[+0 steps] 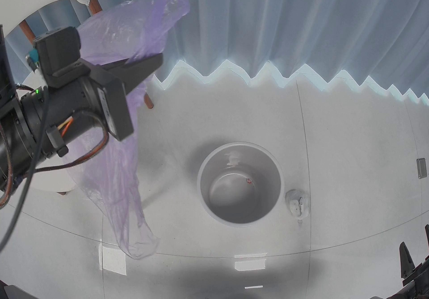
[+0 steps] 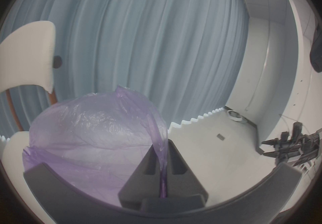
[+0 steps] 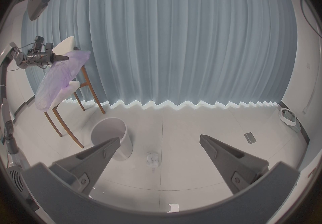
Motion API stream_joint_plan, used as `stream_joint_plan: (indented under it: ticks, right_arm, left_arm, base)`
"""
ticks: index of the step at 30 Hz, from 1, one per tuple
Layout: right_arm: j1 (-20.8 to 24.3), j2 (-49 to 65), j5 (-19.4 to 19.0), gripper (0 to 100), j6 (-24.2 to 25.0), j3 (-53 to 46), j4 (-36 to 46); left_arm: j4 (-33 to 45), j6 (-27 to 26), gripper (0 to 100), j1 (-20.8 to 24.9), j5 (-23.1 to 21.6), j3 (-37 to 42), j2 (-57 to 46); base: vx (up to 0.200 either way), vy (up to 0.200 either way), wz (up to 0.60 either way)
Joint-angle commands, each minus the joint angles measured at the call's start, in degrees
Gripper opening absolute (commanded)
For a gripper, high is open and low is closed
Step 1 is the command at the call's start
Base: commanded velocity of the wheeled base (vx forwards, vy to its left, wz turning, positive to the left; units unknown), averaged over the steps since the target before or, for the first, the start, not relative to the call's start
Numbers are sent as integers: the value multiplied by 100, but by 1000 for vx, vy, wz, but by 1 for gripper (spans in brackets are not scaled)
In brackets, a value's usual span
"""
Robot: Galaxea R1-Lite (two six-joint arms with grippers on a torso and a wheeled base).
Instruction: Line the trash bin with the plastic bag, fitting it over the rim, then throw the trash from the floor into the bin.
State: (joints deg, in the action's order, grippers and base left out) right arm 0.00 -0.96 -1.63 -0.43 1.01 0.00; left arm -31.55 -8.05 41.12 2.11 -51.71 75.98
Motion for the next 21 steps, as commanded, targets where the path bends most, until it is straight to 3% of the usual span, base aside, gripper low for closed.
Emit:
stream_joint_plan:
  ticks: [1,9,10,13,21]
  right_arm:
    - [0,96,-4,100,-1,-101,0]
    - [0,96,-4,100,-1,-101,-9]
    - [0,96,-4,100,-1,-101,0]
    - [0,96,-4,100,-1,-101,0]
    - [0,96,-4,100,-1,-101,-9]
  left_arm:
    - [0,119,0,511,-26,-120,268]
    - [-273,154,0,898,-53,-173,751]
    - [-818,242,0,1056,-44,-181,1182]
    - [-1169,251,0,1179,-44,-181,1516]
    - [-1503,268,0,1425,26,-216,1850]
  base:
    - [0,0,0]
    - [0,0,0]
    - [0,0,0]
    - [0,0,0]
    - [0,0,0]
